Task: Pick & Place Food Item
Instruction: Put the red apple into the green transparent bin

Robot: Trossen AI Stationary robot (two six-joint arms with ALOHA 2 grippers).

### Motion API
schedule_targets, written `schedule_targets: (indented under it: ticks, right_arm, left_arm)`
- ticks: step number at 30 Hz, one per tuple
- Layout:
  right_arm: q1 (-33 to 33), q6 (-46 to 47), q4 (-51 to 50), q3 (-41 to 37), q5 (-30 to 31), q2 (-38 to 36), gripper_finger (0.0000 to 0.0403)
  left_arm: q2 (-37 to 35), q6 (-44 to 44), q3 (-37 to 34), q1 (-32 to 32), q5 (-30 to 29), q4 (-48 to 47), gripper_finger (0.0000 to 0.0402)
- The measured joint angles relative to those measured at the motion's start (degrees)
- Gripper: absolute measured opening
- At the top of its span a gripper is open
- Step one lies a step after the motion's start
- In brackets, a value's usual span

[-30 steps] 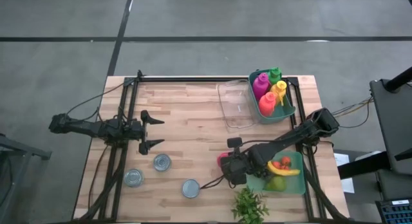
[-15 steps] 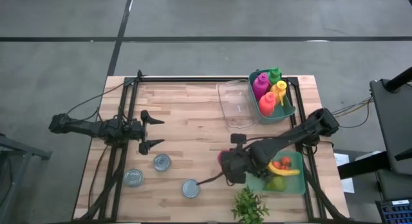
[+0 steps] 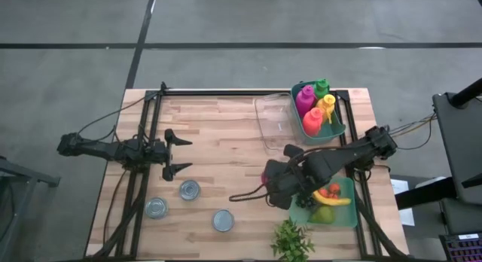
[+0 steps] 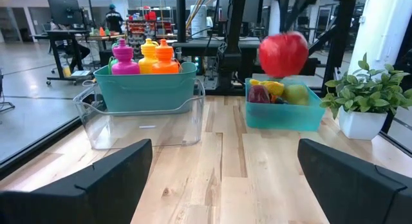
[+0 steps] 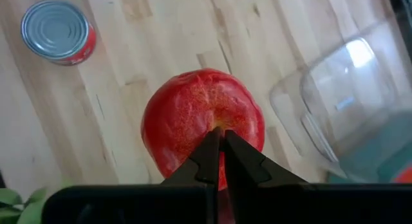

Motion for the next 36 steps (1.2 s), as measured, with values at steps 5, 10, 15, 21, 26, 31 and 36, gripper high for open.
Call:
schedule_targets:
  ticks: [5, 10, 15, 21, 26, 31, 36]
  right_arm:
    - [0.0, 6.07, -6.69, 5.84, 0.0, 0.0, 0.0008]
    - [1.26, 8.3, -7.61, 7.46, 0.02, -1.29, 0.0008]
    - [3.3, 12.09, -7.65, 4.62, 0.0, -4.68, 0.0008]
    - [6.91, 16.88, -7.69, -1.93, -0.65, -9.26, 0.0008]
    - [10.75, 24.85, -7.61, -9.1, -1.99, -13.62, 0.0008]
    - [15.37, 31.39, -7.68, -16.05, -2.16, -19.06, 0.0008]
    - [19.0, 40.91, -7.61, -24.11, -3.4, -24.75, 0.0008]
  left_arm:
    - [0.0, 0.0, -0.02, 0.0, 0.0, -0.01, 0.039]
    - [0.0, 0.0, 0.0, 0.0, 0.0, -0.01, 0.039]
    - [-0.03, 0.0, 0.0, 0.0, 0.0, 0.01, 0.0391]
    - [-0.02, 0.0, 0.0, 0.0, 0.0, 0.01, 0.0391]
    - [-0.02, 0.0, 0.0, 0.0, 0.0, 0.01, 0.0391]
    - [-0.02, 0.0, 0.0, 0.0, 0.0, 0.01, 0.0391]
    - [-0.02, 0.0, 0.0, 0.0, 0.0, 0.01, 0.0391]
